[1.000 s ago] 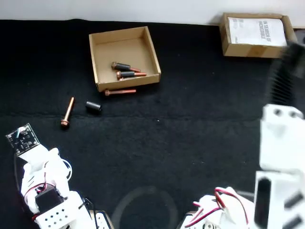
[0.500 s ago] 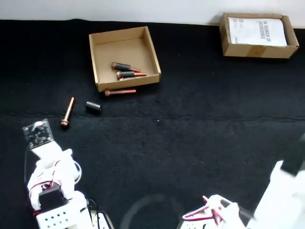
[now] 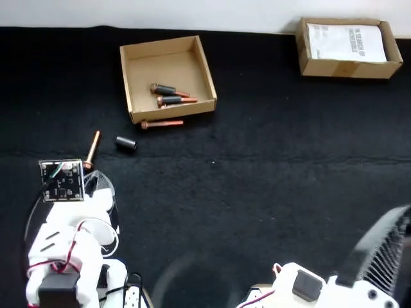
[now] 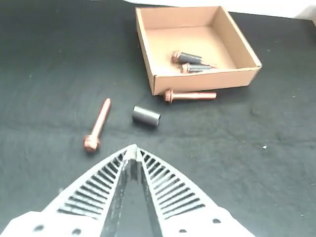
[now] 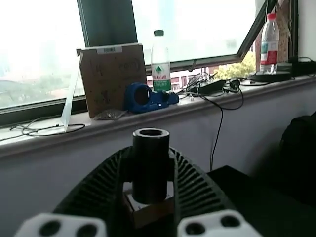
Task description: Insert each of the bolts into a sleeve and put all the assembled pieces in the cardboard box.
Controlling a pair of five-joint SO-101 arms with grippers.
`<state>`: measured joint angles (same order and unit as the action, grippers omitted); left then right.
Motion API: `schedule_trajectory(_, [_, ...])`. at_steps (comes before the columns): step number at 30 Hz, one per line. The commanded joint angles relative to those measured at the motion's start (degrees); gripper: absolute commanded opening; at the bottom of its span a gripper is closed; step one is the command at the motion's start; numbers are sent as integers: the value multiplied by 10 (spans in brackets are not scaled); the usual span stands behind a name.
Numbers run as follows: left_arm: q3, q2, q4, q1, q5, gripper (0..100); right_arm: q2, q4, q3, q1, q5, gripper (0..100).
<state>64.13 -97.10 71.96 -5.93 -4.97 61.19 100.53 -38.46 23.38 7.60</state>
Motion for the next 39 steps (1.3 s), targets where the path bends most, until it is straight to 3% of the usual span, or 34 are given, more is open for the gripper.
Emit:
schedule_trajectory(1, [-83, 119, -19, 15, -32, 10, 67, -26, 162, 4, -6, 6])
schedule_trajectory(10, [-273, 448, -69, 38, -169, 10, 256, -161, 461, 8, -62, 6])
schedule_trajectory(19, [-399, 726, -142, 95, -358, 10, 435, -249, 696, 9, -136, 6])
schedule_trajectory(29, [-630, 1075, -139, 104, -476, 10, 431, -254, 735, 9, -149, 6])
schedule_trajectory(39, [-860, 1322, -139, 88, -500, 10, 433, -252, 751, 9, -181, 6])
